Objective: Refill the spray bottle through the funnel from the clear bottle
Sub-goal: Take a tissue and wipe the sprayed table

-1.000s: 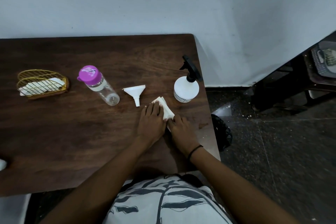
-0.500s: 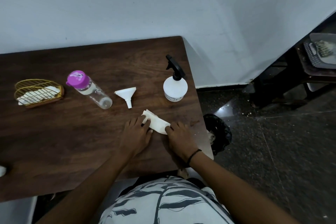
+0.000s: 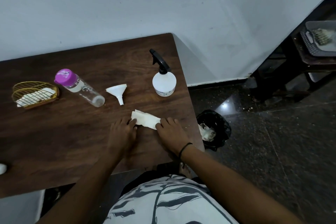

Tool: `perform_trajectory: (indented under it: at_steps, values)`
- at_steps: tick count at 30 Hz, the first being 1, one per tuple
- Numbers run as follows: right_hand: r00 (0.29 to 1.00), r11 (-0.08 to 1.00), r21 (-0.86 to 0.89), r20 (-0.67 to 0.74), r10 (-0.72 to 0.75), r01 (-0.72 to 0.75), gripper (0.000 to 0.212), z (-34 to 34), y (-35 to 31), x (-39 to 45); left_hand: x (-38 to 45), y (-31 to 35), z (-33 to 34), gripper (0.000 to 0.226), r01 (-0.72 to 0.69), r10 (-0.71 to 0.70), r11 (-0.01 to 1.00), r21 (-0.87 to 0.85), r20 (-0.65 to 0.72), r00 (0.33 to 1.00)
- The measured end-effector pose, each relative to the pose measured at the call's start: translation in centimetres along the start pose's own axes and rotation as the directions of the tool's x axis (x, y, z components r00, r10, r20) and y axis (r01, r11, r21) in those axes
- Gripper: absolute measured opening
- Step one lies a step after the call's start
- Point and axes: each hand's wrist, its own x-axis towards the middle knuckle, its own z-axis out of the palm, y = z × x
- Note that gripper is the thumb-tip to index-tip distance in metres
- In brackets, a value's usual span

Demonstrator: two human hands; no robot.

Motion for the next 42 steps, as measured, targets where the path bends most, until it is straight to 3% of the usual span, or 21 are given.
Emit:
perform_trajectory:
  at_steps: [5, 11, 14, 17, 21, 25, 27, 29, 33, 38, 42]
  values:
    - [0.995, 0.998, 0.045, 0.089, 0.034, -0.038, 0.029, -0.8, 0.6, -0.4, -0.7, 0.8, -0.5, 0.041, -0.007, 0.008, 1.000, 0.027, -0.042, 0.999]
    - [0.964, 0.917, 0.373, 0.264, 0.039, -0.140, 0.019, -3.0, 2.3, -1.8, -1.9, 2.9, -0.3, 0.053, -0.118, 0.117, 0.993, -0.029, -0.020, 0.993]
    - [0.935, 0.731, 0.629, 0.354, 0.036, -0.266, 0.011, -3.4, 3.8, -3.0, -2.0, 3.9, 0.1, 0.058, -0.249, 0.246, 0.962, -0.109, -0.037, 0.968]
    - [0.908, 0.540, 0.758, 0.419, 0.027, -0.366, 0.011, -4.5, 5.2, -4.3, -1.4, 5.0, 0.0, 0.042, -0.358, 0.349, 0.904, -0.235, -0.079, 0.934]
    - [0.905, 0.313, 0.849, 0.392, 0.167, -0.426, 0.024, -5.0, 7.4, -6.0, 0.0, 6.5, -0.9, 0.032, -0.299, 0.302, 0.825, -0.479, -0.074, 0.951]
    - [0.879, 0.092, 0.916, 0.340, 0.335, -0.390, 0.005, -5.6, 8.9, -7.7, 2.5, 8.5, -3.0, 0.021, -0.165, 0.286, 0.744, -0.648, 0.085, 0.954]
    - [0.883, 0.100, 0.934, 0.284, 0.375, -0.342, 0.016, -5.7, 9.3, -8.5, 3.8, 9.6, -3.5, 0.014, -0.150, 0.315, 0.700, -0.698, 0.112, 0.943]
    - [0.855, 0.121, 0.940, 0.230, 0.465, -0.319, 0.015, -5.6, 9.8, -9.0, 5.0, 11.0, -4.0, 0.013, -0.151, 0.342, 0.666, -0.730, 0.120, 0.932]
    - [0.731, 0.173, 0.913, 0.170, 0.661, -0.369, 0.005, -5.3, 11.6, -10.2, 7.1, 14.4, -3.9, 0.013, -0.184, 0.406, 0.640, -0.746, 0.124, 0.906]
    - [0.578, 0.248, 0.845, 0.086, 0.811, -0.473, 0.010, -5.6, 14.5, -12.0, 9.6, 18.9, -2.7, 0.034, -0.244, 0.387, 0.730, -0.638, 0.091, 0.918]
    - [0.511, 0.332, 0.753, 0.007, 0.859, -0.568, 0.007, -5.4, 17.1, -12.8, 10.8, 21.5, -1.8, 0.047, -0.266, 0.396, 0.794, -0.547, 0.133, 0.908]
